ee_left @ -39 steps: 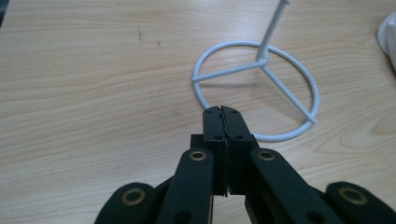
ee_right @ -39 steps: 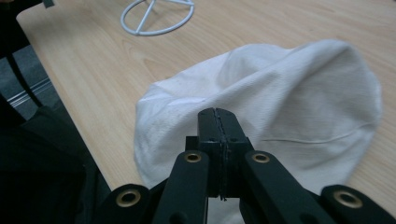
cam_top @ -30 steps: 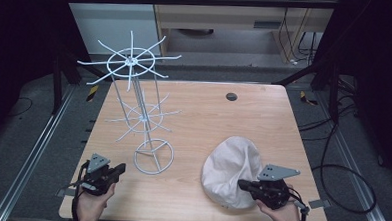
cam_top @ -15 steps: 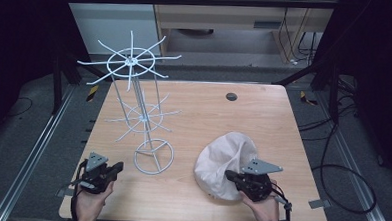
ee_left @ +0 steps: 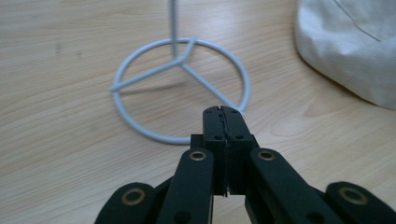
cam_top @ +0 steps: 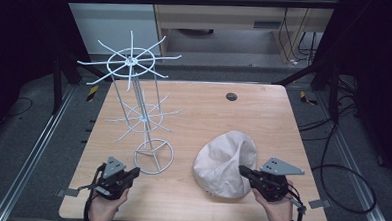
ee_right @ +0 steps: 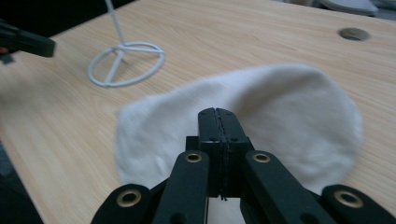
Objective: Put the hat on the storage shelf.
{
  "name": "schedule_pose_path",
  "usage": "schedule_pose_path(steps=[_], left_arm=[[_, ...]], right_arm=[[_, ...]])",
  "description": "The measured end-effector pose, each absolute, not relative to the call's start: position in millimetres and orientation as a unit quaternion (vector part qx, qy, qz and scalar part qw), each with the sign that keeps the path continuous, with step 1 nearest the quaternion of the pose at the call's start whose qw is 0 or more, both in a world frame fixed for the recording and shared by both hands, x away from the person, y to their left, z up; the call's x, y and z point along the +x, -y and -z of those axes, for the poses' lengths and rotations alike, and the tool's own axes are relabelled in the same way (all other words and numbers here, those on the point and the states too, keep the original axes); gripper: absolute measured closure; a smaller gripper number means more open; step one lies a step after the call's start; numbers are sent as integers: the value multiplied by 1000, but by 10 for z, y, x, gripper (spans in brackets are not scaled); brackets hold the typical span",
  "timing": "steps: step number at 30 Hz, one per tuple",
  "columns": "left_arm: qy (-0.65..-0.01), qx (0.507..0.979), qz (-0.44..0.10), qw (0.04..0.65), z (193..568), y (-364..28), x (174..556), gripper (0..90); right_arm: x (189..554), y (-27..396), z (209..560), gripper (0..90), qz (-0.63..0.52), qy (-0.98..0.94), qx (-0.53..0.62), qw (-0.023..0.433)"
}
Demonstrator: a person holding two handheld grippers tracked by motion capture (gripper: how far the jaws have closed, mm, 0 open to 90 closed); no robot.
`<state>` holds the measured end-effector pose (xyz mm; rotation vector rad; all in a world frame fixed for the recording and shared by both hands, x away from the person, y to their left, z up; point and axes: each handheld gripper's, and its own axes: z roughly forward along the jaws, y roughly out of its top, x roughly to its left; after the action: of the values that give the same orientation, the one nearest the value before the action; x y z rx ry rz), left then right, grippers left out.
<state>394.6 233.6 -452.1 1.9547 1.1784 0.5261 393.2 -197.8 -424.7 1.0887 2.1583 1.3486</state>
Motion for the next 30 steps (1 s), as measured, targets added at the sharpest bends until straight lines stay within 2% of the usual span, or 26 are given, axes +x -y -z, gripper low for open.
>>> schedule_pose_path(steps=[2, 7, 20, 30], left_arm=[[-448, 779, -208, 385, 4524, -2203, 3949, 899], [-426, 798, -204, 374, 4572, -1902, 3978, 899], [-373, 830, -167, 379, 4731, -1044, 4039, 898], [-378, 823, -162, 391, 4773, -848, 4204, 898]], right_arm=[[3899, 2151, 4327, 900, -466, -762, 407, 190], [3919, 2261, 4440, 900, -450, -764, 424, 185], [3967, 2153, 4643, 900, -434, -782, 418, 161], [3996, 2047, 4679, 900, -433, -791, 406, 151]])
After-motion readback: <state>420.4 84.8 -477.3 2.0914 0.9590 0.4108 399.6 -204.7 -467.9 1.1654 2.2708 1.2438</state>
